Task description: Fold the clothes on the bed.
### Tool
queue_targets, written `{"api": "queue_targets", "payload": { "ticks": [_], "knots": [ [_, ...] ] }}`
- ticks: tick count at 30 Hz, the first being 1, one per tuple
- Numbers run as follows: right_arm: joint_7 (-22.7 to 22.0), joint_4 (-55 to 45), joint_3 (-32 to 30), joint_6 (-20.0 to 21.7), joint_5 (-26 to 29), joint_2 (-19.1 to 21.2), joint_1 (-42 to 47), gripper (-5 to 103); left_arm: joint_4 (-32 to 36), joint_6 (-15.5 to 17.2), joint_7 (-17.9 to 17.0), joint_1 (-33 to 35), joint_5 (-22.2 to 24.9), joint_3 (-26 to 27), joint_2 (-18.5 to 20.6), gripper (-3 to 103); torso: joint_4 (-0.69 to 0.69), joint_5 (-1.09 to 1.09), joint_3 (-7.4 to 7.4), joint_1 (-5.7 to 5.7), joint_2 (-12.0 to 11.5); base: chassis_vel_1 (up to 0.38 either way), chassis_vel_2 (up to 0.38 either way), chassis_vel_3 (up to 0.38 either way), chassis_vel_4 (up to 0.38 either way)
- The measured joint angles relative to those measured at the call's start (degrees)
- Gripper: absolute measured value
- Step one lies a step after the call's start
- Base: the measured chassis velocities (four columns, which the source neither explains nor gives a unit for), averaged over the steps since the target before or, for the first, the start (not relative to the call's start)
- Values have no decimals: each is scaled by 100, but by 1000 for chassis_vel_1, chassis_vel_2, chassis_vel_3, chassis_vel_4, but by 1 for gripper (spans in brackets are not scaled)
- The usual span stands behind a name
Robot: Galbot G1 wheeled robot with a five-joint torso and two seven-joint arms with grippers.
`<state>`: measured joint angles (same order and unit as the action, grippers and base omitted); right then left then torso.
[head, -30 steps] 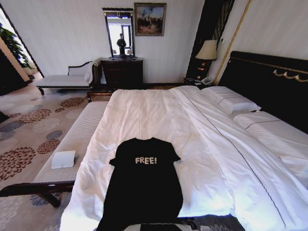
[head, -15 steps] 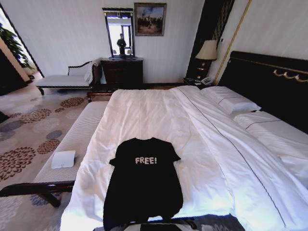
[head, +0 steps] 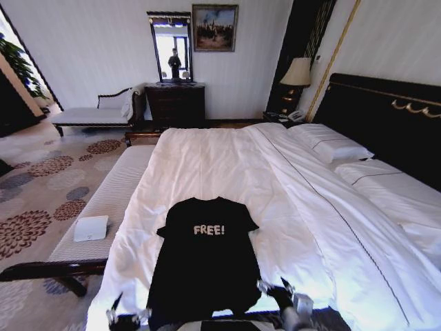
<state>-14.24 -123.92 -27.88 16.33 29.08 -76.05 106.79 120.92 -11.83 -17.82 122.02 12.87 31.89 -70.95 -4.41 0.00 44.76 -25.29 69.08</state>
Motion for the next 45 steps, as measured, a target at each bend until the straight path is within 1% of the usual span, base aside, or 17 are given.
{"api": "queue_targets", "payload": {
  "ticks": [3,5,6,10,11,13,16,21,25,26,28,30,33,36,39,42,45],
  "knots": [
    [0,9,-76,-32,240,4,-105,100,41,72,-10,-216,12,13,0,100,0,1,0,0,0,0,0,0,0],
    [-34,18,-175,-9,835,-29,-255,100,82,156,-32,-490,41,-16,99,100,0,-1,0,1,0,0,0,0,0],
    [-34,18,-175,-9,835,-29,-255,100,82,156,-32,-490,41,-16,99,100,0,-1,0,1,0,0,0,0,0],
    [-211,80,-517,287,2358,-254,-690,100,74,228,-41,-1072,260,-87,409,100,-1,-1,0,0,0,0,0,0,0],
    [-211,80,-517,287,2358,-254,-690,100,74,228,-41,-1072,260,-87,409,100,-1,-1,0,0,0,0,0,0,0],
    [-227,91,-696,444,2687,-299,-799,100,147,295,-38,-1215,619,-119,571,100,-2,-1,0,-1,0,0,0,0,0],
    [-52,362,-823,492,2558,-308,-937,100,122,275,59,-1349,1064,-113,827,100,-2,3,0,0,0,0,0,0,0],
    [344,887,-730,270,1986,-126,-1379,100,-426,71,298,-1720,926,-153,810,100,-1,-1,0,0,0,0,0,0,0],
    [401,1227,-590,190,2003,33,-1769,100,-539,126,308,-1870,793,-182,611,100,0,0,0,0,0,0,0,0,0],
    [415,1419,-515,179,2120,116,-2014,100,-521,212,336,-1885,736,-185,451,100,0,0,0,0,0,0,0,0,0],
    [413,1551,-475,179,2240,150,-2183,100,-508,246,365,-1888,695,-179,373,100,1,0,0,0,0,0,0,0,0],
    [306,1853,-447,217,2628,155,-2564,100,-509,271,356,-1875,594,-127,278,100,0,1,0,0,0,0,0,0,0],
    [241,1952,-446,286,2885,130,-2695,102,-497,295,359,-1792,593,-98,208,100,-1,0,0,0,0,0,0,0,0],
    [80,2237,-383,485,3373,28,-2992,97,-475,298,362,-1652,582,-79,125,100,1,1,0,0,0,0,0,0,0],
    [-6,2302,-354,580,3585,-27,-3078,95,-442,304,359,-1627,579,-74,99,100,0,0,-1,1,0,0,0,0,0],
    [-74,2342,-321,663,3763,-82,-3137,90,-417,315,345,-1624,579,-70,101,100,0,0,-1,1,0,0,0,0,0],
    [-105,2541,-277,676,3790,-136,-3295,73,-411,333,319,-1653,616,-41,132,100,0,0,-1,1,0,0,0,0,0]
  ]
}}
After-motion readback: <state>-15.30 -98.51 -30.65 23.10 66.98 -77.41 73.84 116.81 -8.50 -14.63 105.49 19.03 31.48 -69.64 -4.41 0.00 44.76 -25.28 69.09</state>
